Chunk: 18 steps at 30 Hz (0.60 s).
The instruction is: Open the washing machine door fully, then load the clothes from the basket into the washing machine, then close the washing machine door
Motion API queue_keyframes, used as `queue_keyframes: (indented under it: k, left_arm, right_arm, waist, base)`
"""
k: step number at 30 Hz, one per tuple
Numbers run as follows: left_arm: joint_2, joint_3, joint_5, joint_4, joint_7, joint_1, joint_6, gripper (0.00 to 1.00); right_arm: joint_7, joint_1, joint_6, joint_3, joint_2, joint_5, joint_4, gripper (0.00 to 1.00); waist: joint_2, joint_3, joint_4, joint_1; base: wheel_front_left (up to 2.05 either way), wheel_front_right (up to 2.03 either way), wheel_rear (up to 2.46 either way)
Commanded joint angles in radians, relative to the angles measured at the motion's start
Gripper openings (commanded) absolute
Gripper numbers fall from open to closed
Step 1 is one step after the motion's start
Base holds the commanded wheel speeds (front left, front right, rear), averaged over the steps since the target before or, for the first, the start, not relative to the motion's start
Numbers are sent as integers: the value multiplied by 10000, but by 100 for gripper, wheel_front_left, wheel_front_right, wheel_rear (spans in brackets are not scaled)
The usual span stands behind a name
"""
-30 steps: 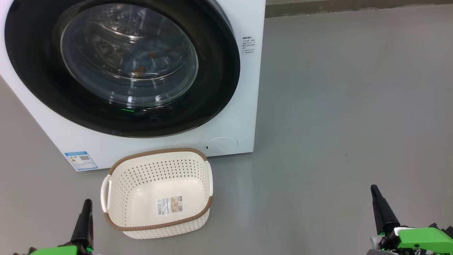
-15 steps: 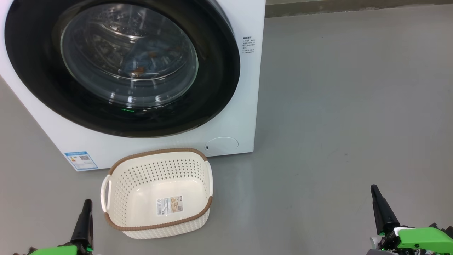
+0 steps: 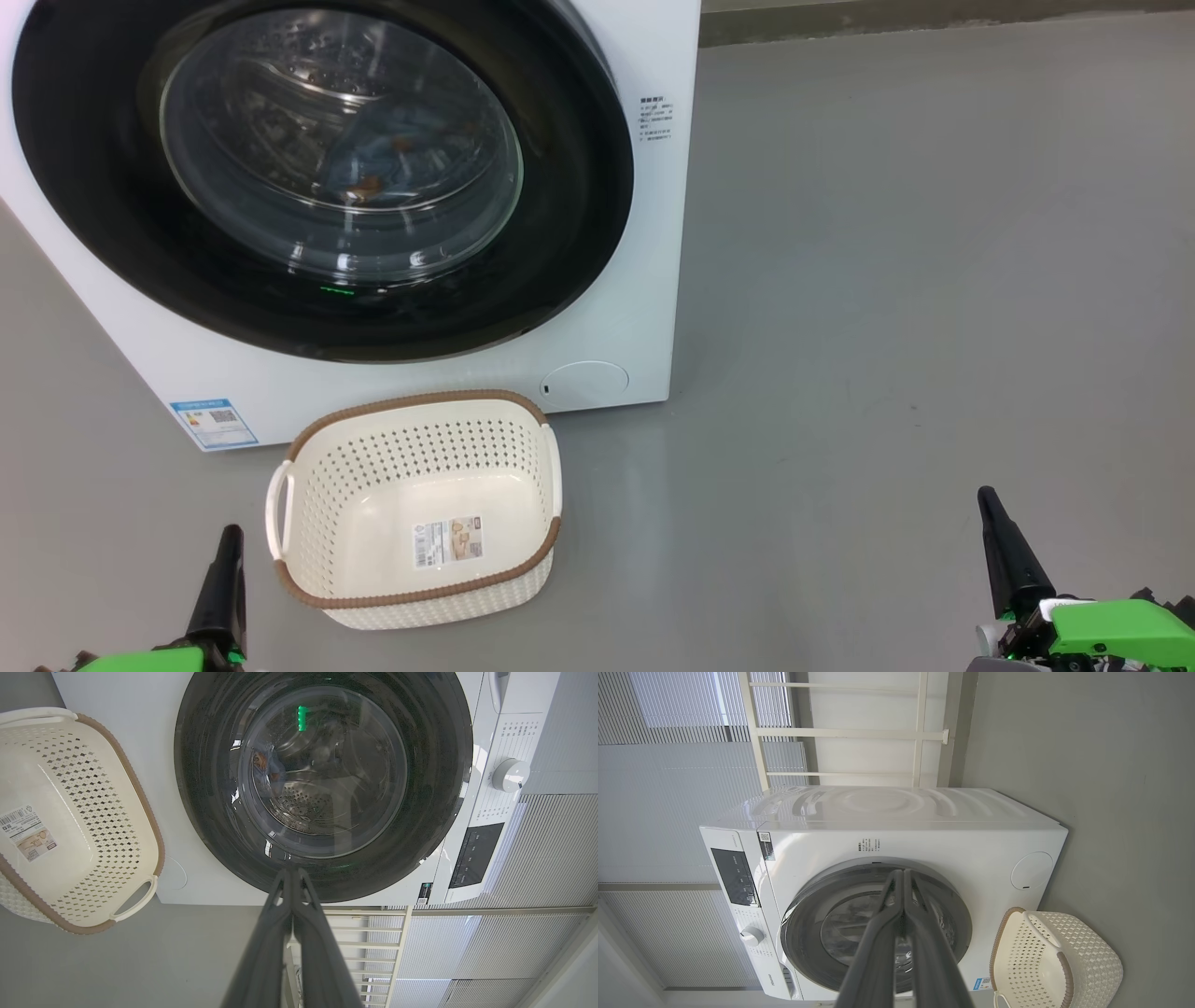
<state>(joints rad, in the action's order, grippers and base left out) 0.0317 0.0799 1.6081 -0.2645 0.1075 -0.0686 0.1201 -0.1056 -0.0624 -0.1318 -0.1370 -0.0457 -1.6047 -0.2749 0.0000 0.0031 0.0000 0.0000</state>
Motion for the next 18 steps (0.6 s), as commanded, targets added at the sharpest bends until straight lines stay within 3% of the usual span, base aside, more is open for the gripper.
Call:
queue_keyframes:
  k: [1, 18]
  left_arm:
    - [192, 341, 3, 194, 58, -395, 106, 0]
    - [190, 343, 1, 194, 60, -395, 106, 0]
  right_arm:
    - [-78, -456, 11, 231, -45, -38, 301, 0]
    - [-77, -456, 11, 231, -45, -39, 301, 0]
  waist:
    - [0, 0, 0, 0]
    - [0, 0, 0, 0]
  base:
    - [0, 0, 0]
    - [0, 0, 0]
